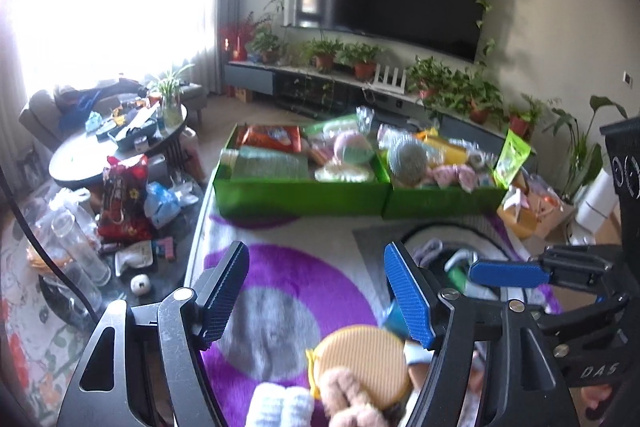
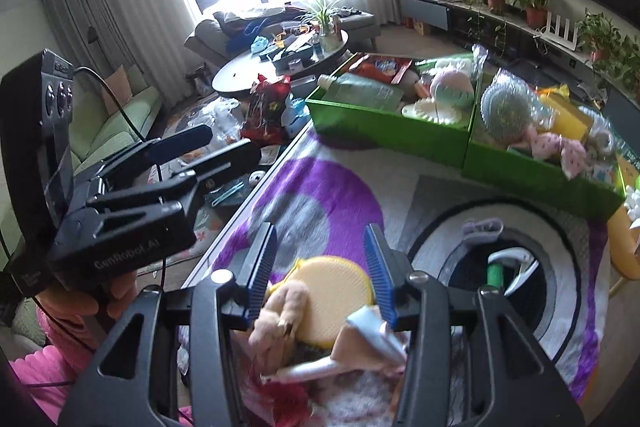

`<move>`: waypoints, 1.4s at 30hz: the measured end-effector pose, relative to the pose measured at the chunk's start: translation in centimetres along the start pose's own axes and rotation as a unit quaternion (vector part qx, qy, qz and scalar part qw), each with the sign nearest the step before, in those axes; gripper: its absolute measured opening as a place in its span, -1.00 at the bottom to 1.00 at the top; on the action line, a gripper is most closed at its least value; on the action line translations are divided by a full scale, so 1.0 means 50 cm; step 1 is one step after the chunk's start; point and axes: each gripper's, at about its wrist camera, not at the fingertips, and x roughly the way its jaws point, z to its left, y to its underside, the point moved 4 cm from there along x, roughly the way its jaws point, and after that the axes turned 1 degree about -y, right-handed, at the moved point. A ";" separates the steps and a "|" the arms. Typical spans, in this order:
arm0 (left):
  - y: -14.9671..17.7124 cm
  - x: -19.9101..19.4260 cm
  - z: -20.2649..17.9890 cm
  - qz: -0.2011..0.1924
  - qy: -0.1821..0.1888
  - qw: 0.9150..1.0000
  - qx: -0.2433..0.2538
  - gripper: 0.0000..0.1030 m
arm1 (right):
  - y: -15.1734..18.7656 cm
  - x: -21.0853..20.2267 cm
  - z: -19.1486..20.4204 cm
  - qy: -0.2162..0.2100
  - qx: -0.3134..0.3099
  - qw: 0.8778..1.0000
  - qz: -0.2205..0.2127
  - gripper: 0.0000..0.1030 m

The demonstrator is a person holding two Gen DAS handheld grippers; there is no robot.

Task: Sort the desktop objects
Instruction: 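Withdraw both tools from the box back over the cluttered rug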

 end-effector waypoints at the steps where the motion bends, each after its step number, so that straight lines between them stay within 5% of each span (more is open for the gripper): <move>1: 0.011 0.001 0.000 0.005 0.000 1.000 -0.001 0.38 | 0.008 -0.001 0.002 -0.001 0.000 1.000 0.002 -0.13; 17: 0.123 0.002 0.044 0.047 -0.014 0.998 -0.047 0.38 | 0.130 0.032 0.037 -0.032 0.007 0.999 0.033 -0.04; 30: 0.157 0.015 0.083 0.061 -0.028 0.995 -0.070 0.38 | 0.211 0.119 0.112 0.002 -0.056 0.995 0.080 0.17; 40: 0.166 0.046 0.081 0.080 -0.008 0.995 -0.065 0.38 | 0.214 0.153 0.100 0.037 -0.069 0.993 0.088 0.16; 42: 0.166 0.050 0.075 0.082 0.003 0.995 -0.060 0.38 | 0.203 0.142 0.077 0.041 -0.054 0.995 0.072 -0.01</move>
